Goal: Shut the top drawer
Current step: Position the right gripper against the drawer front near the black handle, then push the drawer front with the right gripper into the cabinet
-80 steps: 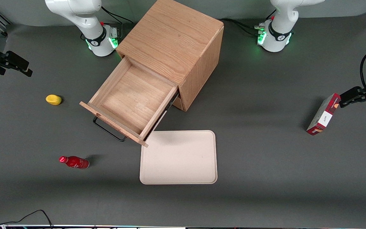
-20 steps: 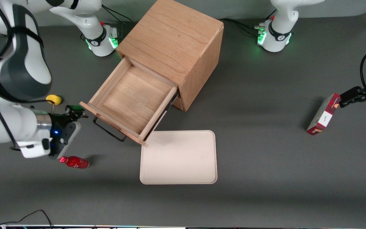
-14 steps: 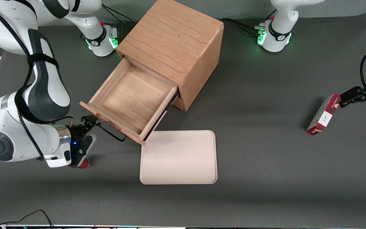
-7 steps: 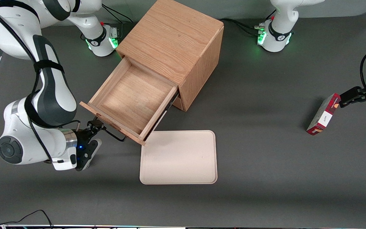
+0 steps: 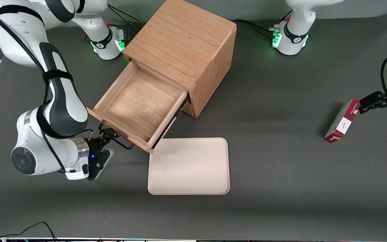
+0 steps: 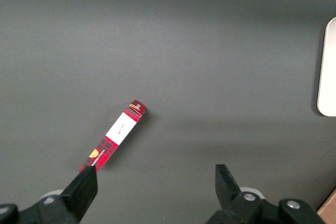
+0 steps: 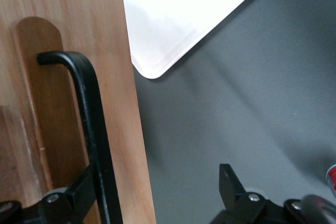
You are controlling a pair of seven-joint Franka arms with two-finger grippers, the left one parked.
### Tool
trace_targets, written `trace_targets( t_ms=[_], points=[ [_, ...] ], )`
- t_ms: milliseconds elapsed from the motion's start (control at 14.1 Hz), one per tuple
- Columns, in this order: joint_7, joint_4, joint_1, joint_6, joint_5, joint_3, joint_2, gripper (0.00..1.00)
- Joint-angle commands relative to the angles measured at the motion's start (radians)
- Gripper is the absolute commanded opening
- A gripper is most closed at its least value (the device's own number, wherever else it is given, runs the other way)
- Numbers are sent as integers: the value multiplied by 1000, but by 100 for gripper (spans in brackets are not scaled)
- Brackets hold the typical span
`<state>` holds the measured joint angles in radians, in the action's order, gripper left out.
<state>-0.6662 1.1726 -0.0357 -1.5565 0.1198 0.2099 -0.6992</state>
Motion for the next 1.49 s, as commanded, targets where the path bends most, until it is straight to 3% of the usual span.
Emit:
trace_targets(
  t_ms=[0,497,1065,1420],
  points=[
    [25,18,0,-16,24,2,9,100],
    [100,104,-1,-17,75,6,67,100],
    [145,323,5,-89,89,39,208,100],
    [175,427,4,-123,133,54,274,100]
  ],
)
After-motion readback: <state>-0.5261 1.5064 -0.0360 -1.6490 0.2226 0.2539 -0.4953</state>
